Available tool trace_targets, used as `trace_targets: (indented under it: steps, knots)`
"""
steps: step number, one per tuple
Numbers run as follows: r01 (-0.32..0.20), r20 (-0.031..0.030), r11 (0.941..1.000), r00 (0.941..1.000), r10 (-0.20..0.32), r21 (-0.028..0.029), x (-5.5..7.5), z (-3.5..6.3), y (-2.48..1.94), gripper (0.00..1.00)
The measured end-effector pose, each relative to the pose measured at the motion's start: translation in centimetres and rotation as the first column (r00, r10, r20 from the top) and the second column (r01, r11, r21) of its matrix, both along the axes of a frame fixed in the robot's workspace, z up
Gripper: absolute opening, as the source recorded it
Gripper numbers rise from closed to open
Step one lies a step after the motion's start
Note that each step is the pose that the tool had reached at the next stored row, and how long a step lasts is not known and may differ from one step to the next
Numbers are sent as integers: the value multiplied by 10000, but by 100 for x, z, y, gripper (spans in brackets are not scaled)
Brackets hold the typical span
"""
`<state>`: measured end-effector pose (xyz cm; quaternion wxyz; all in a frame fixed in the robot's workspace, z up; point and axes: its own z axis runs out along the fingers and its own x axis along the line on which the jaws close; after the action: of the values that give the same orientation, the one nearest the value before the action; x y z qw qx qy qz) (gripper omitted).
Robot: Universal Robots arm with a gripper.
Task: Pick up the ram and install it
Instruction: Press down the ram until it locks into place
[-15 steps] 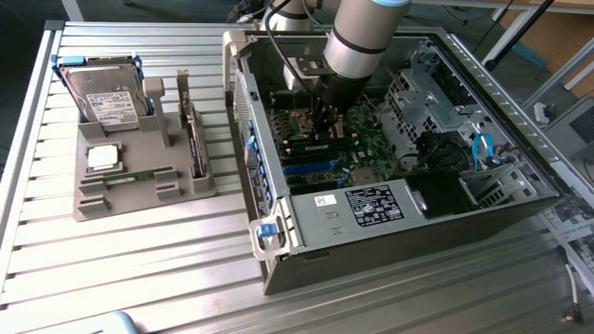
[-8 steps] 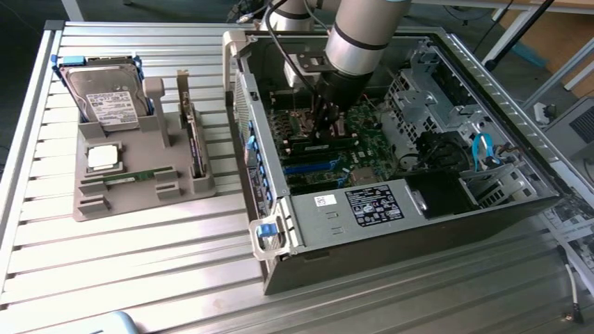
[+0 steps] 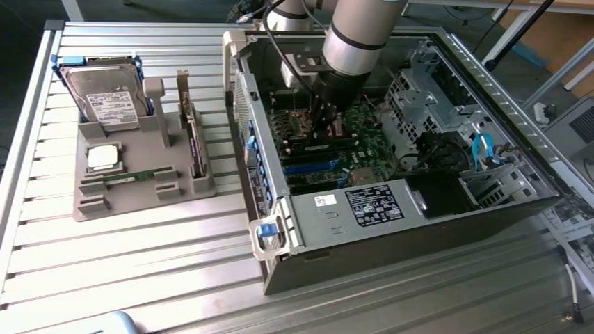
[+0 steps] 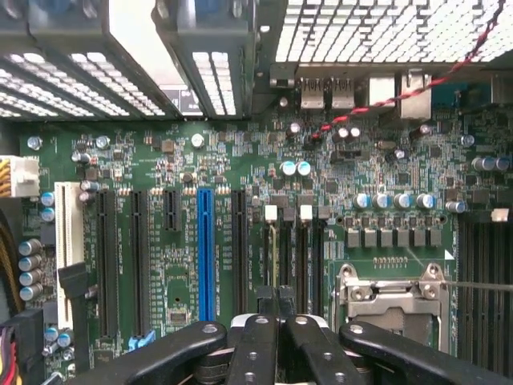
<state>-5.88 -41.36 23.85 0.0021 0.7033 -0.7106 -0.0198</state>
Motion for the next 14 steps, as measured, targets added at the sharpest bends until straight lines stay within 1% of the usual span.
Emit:
trace_targets:
  steps: [3, 4, 7, 11, 14]
  knots:
    - [0, 1, 10000, 10000, 0, 1, -75, 0, 0, 11]
    - [-1, 4, 10000, 10000, 1, 2, -244, -1, 1, 11]
    - [-2, 3, 10000, 10000, 2, 2, -245, -1, 1, 11]
    - [-1, 3, 10000, 10000, 1, 0, -250, 0, 27, 11]
    - [-2, 3, 10000, 10000, 2, 0, -249, -1, 28, 11]
